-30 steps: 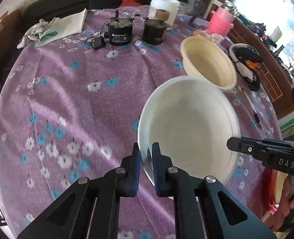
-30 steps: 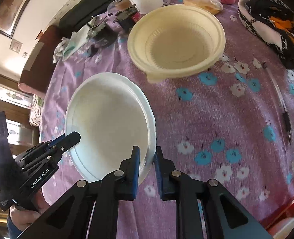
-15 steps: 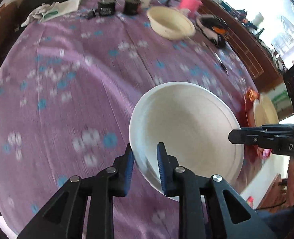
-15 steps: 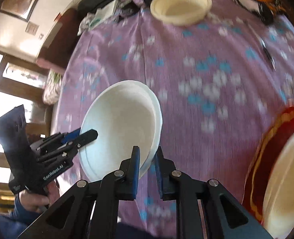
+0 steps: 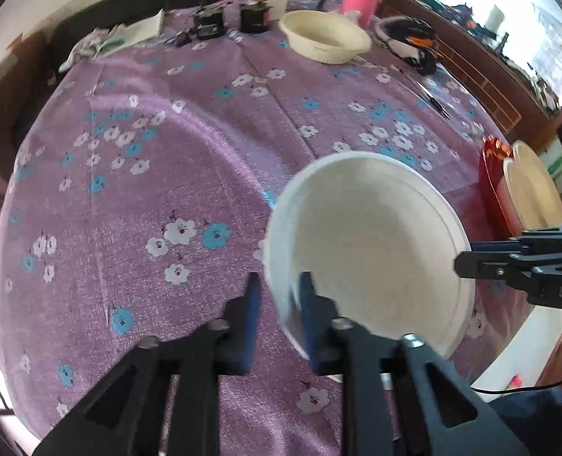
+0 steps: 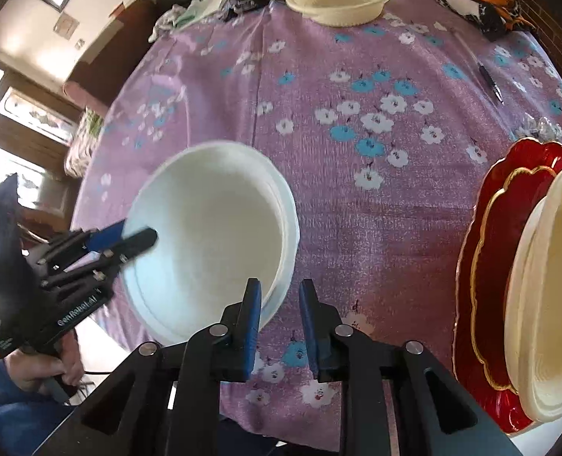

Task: Organize plates and bowls
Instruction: 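Lift the white bowl with the right tool and carry it over the stack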

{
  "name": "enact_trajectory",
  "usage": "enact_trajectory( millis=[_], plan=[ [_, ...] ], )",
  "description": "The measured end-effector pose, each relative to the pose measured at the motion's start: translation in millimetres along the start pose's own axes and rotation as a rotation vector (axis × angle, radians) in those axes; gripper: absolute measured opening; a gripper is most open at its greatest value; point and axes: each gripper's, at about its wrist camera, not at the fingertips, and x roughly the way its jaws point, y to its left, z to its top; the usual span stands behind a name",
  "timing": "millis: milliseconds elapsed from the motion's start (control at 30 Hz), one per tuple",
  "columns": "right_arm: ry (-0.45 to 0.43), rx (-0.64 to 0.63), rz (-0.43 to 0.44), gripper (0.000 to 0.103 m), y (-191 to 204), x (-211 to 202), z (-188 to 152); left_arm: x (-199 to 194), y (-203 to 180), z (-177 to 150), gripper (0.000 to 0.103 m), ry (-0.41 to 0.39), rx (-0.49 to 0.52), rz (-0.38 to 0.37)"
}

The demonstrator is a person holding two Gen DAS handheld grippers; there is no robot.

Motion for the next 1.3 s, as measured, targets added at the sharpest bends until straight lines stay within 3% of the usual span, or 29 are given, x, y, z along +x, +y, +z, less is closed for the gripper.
enact_trajectory(
  millis=[33, 333, 1300],
  plan=[
    [0.003, 0.006, 0.023, 0.015, -0.5, 2.3, -1.6, -2.8, -3.9, -0.8, 0.014, -0.006, 0.012, 0.01],
    [-0.091, -0.077, -0.01, 0.015, 14.4, -25.6, -2.5, -28.6, -17.3, 7.9, 0.014, -0.078, 0.044, 0.064],
    [-0.218, -0.044, -0.006, 0.015, -20.0, -81.4, -19.9, -46.1, -76.6, 28.9, 0.015, -0.155, 0.14, 0.095]
  ],
)
